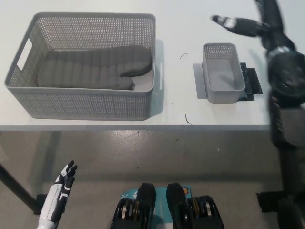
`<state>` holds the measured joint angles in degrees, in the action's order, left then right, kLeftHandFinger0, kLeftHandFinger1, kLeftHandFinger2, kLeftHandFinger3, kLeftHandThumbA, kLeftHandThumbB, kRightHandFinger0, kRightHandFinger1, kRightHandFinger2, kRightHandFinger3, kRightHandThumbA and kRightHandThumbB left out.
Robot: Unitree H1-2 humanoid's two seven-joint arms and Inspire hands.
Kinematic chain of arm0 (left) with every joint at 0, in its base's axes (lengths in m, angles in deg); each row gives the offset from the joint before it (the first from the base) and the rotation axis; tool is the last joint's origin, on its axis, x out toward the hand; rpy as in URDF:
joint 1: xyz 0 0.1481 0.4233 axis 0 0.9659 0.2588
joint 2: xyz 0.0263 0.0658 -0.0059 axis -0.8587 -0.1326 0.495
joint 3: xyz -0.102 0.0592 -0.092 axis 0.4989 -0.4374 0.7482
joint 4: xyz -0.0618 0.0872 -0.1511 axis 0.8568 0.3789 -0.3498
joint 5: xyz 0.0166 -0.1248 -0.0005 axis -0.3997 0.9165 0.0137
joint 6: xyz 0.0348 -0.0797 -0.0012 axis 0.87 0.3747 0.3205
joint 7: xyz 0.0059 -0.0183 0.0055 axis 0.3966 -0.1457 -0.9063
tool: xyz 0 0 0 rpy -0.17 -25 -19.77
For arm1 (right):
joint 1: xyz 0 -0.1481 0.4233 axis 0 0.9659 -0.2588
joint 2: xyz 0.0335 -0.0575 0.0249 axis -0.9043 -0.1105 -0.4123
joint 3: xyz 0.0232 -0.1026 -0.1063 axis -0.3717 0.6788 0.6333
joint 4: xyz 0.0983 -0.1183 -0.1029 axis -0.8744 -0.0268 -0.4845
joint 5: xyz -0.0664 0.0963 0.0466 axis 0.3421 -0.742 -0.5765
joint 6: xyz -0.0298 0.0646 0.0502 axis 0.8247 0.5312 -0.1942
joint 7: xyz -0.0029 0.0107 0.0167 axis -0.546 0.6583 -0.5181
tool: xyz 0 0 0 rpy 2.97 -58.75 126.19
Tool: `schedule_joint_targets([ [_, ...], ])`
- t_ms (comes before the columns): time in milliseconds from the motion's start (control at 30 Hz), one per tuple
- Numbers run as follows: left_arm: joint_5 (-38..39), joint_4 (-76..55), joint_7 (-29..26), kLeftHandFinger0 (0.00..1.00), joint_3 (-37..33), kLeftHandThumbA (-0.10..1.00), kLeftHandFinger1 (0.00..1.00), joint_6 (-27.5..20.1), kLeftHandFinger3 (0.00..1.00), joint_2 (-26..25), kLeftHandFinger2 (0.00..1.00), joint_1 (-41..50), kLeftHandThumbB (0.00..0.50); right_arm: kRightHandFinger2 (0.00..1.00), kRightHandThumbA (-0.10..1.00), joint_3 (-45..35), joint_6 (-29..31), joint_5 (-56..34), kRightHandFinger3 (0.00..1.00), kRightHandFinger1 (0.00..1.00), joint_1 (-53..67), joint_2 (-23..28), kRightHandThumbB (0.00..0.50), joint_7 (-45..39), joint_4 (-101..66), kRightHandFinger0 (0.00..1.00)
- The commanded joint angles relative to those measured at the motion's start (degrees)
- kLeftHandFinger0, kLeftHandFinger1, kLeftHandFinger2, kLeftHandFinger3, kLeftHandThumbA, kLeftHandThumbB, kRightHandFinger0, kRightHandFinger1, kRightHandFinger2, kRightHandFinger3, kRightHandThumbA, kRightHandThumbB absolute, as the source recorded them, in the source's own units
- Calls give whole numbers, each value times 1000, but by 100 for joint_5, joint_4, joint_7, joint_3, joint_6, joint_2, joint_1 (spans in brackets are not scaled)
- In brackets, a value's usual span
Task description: Usethe right hand to pick up a oven gloves on top of a leveled container and place it into another larger container on the left side
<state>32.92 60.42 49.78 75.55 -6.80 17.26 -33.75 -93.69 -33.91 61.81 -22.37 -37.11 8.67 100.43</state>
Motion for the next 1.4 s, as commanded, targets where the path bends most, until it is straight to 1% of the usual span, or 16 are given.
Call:
schedule_joint_targets([
  [0, -86, 3, 123, 1000, -183, 1000, 1000, -240, 1000, -105, 1000, 36, 500, 1000, 1000, -1332, 503, -3940, 1000, 1000, 1032, 1171, 390, 355, -6460, 1000],
  [33, -80, 24, 127, 1000, -184, 1000, 1000, -240, 1000, -98, 1000, 12, 500, 1000, 1000, -1166, 702, -3818, 1000, 1000, 1420, 1052, 409, 277, -6525, 1000],
  [100, -43, 63, 146, 1000, -187, 1000, 1000, -240, 1000, -86, 1000, -11, 500, 1000, 1000, -818, 1072, -3658, 1000, 1000, 2023, 855, 385, 83, -6565, 1000],
  [133, -77, 71, 133, 1000, -207, 1000, 1000, -240, 1000, -95, 1000, -23, 500, 1000, 1000, -576, 1230, -3555, 1000, 1000, 2510, 721, 398, -84, -6555, 1000],
  [200, -97, 86, 114, 1000, -215, 1000, 1000, -240, 1000, -77, 1000, -62, 500, 1000, 1000, -292, 1101, -3516, 1000, 1000, 3132, 480, 417, -136, -6627, 1000],
  [233, -108, 81, 99, 1000, -221, 1000, 1000, -240, 1000, -78, 1000, -64, 500, 1000, 1000, -143, 1175, -3390, 1000, 1000, 3388, 357, 372, -183, -6601, 1000],
  [300, -101, 64, 100, 1000, -234, 1000, 1000, -240, 1000, -95, 1000, -79, 500, 1000, 1000, 279, 1862, -2958, 1000, 1000, 4079, 66, 315, -503, -6051, 1000],
  [367, -88, 60, 124, 1000, -237, 1000, 1000, -240, 1000, -97, 1000, -133, 500, 1000, 1000, 477, 2121, -2914, 1000, 1000, 4520, -101, 312, -724, -5503, 1000],
  [500, -127, 17, 117, 1000, -248, 1000, 1000, -240, 1000, -155, 1000, -217, 500, 1000, 1000, 731, 2147, -2342, 1000, 1000, 5077, -572, 321, -657, -4466, 1000],
  [600, -124, 12, 138, 1000, -269, 1000, 1000, -238, 1000, -169, 1000, -313, 500, 1000, 1000, 830, 2334, -1930, 1000, 1000, 5167, -632, 304, -640, -3551, 1000],
  [667, -182, 34, 89, 1000, -296, 1000, 1000, -233, 1000, -156, 1000, -363, 500, 1000, 1000, 765, 2212, -1971, 1000, 1000, 5106, -627, 190, -691, -2968, 1000],
  [800, -180, 4, 103, 1000, -348, 1000, 1000, -159, 1000, -101, 1000, -486, 500, 1000, 1000, 659, 1975, -2012, 1000, 1000, 4968, -437, 85, -798, -2250, 1000],
  [867, -171, 58, 96, 1000, -387, 1000, 1000, -214, 1000, -35, 1000, -529, 500, 1000, 1000, 617, 1970, -1914, 1000, 1000, 4930, -327, 63, -774, -1940, 1000],
  [1000, -245, -29, 105, 1000, -472, 1000, 1000, -107, 1000, -9, 1000, -597, 500, 1000, 1000, 607, 2269, -1602, 1000, 1000, 4776, -126, 45, -661, -1264, 1000],
  [1033, -213, -12, 123, 1000, -482, 1000, 1000, -109, 1000, -11, 1000, -614, 500, 1000, 1000, 613, 2240, -1601, 1000, 1000, 4774, -116, 64, -648, -1288, 1000],
  [1367, -209, 10, 191, 1000, -569, 1000, 1000, -79, 1000, -49, 1000, -721, 500, 1000, 1000, 761, 2086, -1509, 1000, 1000, 4758, -62, 115, -581, -1384, 1000],
])
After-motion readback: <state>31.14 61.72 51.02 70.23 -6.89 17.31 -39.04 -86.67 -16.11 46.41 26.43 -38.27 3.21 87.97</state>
